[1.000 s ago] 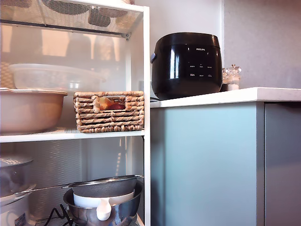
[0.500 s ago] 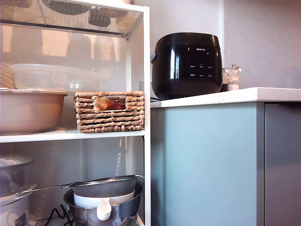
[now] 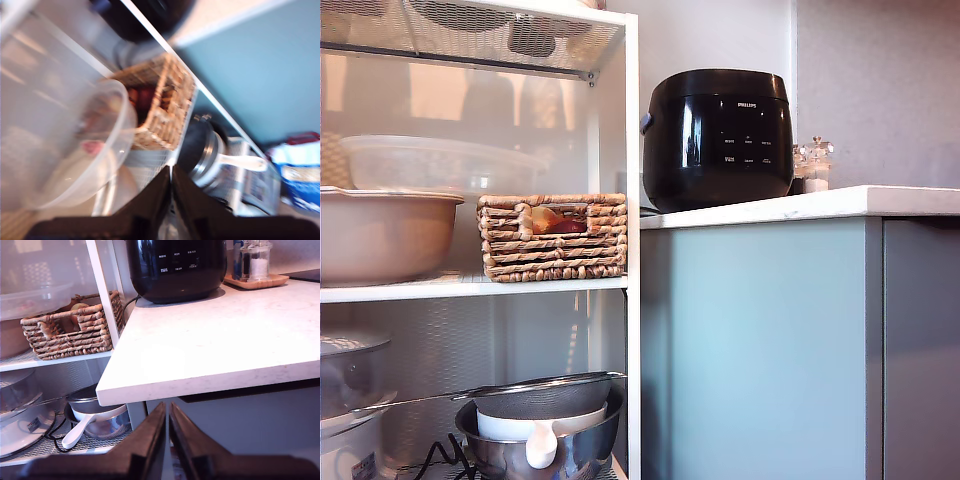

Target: Pick up the plastic microwave lid from the shelf, then place it on the counter next to you

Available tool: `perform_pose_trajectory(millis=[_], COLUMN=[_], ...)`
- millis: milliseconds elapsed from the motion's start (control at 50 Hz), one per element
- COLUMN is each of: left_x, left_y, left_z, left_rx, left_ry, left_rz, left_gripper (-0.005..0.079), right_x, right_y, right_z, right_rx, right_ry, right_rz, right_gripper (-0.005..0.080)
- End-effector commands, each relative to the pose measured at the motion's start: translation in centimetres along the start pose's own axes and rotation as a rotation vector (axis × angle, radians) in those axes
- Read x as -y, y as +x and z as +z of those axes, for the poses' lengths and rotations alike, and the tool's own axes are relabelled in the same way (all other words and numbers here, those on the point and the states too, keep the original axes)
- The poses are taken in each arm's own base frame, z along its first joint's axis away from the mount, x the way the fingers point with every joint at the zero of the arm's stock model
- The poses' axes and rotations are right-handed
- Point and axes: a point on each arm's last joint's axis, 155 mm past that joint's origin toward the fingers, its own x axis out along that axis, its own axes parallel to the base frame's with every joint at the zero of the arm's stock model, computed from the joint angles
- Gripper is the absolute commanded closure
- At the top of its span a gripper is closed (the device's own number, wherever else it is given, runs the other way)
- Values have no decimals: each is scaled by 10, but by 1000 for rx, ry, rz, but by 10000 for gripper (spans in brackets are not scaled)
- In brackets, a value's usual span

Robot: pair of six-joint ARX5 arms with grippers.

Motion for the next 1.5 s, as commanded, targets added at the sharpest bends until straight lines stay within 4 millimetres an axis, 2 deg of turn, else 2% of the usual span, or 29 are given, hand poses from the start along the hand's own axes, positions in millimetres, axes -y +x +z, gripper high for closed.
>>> perform_pose_trajectory(millis=[0, 40, 80, 320, 540, 680, 1000, 1140, 1480], left_x=[-4, -8, -12, -21, -35, -44, -62, -65, -86], left_y=[10, 17, 24, 74, 106, 117, 137, 147, 169], left_z=[4, 5, 6, -9, -27, -33, -28, -34, -42], left_rx=[-3, -9, -20, -130, -211, -245, -249, -280, -319], left_ry=[3, 1, -4, 50, 146, 182, 191, 180, 167], left_rz=[-25, -35, -43, -82, -47, -35, -33, -62, -65], left_gripper=[461, 355, 314, 312, 313, 318, 339, 339, 338], right_x=[-2, -2, -2, -2, -2, -2, -2, -2, -2], right_y=[-1, -1, -1, -1, -1, -1, -1, -1, -1], right_z=[7, 7, 6, 5, 4, 3, 3, 3, 3], right_rx=[21, 21, 20, 16, 9, 7, 6, 7, 7], right_ry=[-7, -7, -7, -6, -3, -2, -3, -3, -3], right_rz=[7, 7, 7, 6, 6, 5, 5, 5, 5], right_gripper=[765, 765, 765, 764, 765, 764, 764, 765, 764])
